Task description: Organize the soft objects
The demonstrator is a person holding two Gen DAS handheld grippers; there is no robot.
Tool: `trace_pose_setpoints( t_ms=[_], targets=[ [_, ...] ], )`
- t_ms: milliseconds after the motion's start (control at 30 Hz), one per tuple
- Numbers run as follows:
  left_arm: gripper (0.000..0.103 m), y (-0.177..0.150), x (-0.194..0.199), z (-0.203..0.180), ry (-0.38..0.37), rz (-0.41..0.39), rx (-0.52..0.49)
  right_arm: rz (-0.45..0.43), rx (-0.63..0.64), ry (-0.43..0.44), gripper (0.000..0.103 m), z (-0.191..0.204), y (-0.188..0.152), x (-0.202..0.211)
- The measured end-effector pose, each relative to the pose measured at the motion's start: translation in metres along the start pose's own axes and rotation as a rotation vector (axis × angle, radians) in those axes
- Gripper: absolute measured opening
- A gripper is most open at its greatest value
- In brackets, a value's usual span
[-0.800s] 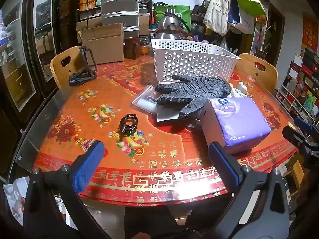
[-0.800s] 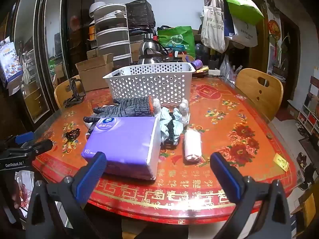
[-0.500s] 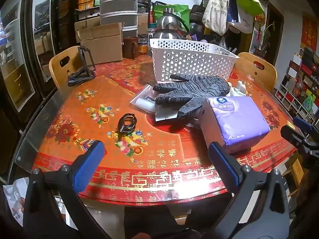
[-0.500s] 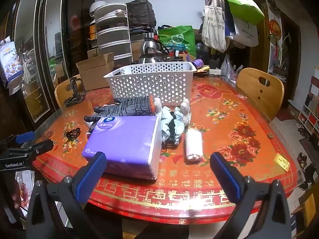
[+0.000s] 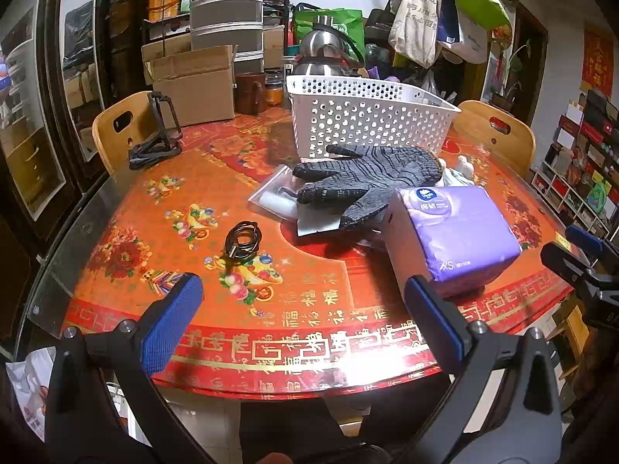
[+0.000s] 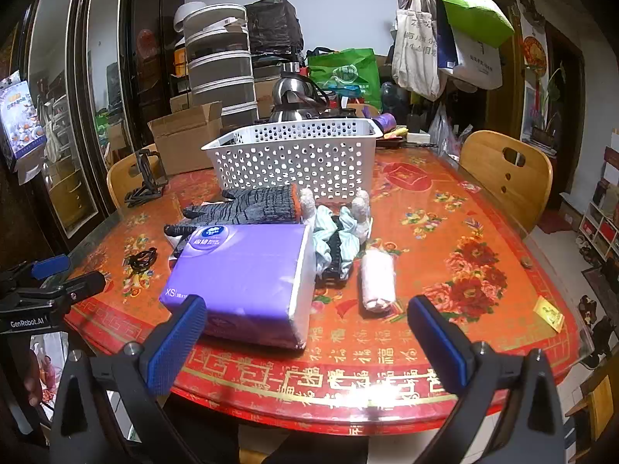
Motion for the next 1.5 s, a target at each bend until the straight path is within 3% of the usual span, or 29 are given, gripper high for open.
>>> trace_pose_setpoints(
  t_ms=[1500],
  targets=[
    [0.103, 0.0009, -0.0007, -0.0038, -0.005, 0.001, 0.001, 0.009, 0.002, 0.016, 0.103, 0.0056, -0.0036, -0.0059]
  ],
)
Point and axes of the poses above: each gripper's, at about its wrist camera, not at the fingertips, and x roughly against the way its jaws point, z to its left, y to its top, the point moved 7 cm from there along -x, roughly the way its jaws point, and after that the axes turned 6 degrees about x, right-handed, at the moved point
